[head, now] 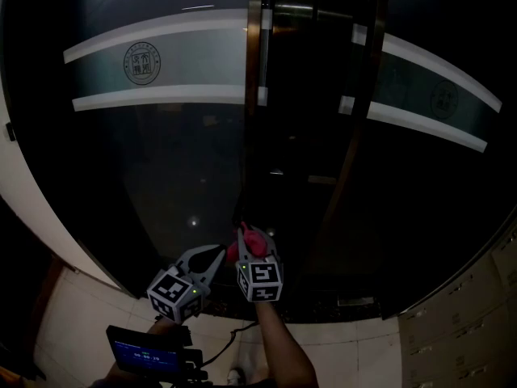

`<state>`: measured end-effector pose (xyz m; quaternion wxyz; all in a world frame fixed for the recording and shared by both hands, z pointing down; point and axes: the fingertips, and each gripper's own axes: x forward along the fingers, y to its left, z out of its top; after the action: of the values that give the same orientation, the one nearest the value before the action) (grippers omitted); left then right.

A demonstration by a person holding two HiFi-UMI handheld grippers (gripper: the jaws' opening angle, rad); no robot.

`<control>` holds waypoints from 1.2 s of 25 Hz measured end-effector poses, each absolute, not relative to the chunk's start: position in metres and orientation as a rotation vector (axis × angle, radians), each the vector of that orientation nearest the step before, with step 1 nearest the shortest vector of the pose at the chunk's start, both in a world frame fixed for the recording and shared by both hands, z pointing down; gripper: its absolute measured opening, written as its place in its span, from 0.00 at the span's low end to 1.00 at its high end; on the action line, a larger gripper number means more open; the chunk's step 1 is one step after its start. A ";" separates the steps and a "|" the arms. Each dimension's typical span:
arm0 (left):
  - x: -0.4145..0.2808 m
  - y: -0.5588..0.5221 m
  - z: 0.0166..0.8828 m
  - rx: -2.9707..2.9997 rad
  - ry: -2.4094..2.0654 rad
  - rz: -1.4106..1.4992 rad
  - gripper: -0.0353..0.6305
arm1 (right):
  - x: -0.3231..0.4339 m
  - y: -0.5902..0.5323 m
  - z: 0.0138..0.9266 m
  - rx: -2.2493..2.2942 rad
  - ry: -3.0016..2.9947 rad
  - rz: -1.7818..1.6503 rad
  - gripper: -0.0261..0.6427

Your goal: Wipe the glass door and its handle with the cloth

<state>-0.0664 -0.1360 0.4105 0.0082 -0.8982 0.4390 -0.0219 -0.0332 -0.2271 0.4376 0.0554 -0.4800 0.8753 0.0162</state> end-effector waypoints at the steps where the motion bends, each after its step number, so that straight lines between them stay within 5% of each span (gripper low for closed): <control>1: -0.064 -0.134 0.407 -2.810 1.367 -0.056 0.06 | -0.027 -0.220 0.427 -1.453 2.643 0.066 0.13; 10: -0.016 -0.121 0.401 -2.838 1.270 -0.015 0.06 | 0.041 -0.134 0.356 -1.447 2.528 0.297 0.13; 30: 0.055 -0.087 0.389 -2.831 1.224 -0.046 0.06 | 0.078 -0.086 0.359 -1.423 2.585 0.281 0.13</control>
<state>0.0547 -0.0868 0.3893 0.0283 -0.9174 0.3968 -0.0148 0.0784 -0.0858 0.3593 0.0884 -0.4783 0.8686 0.0943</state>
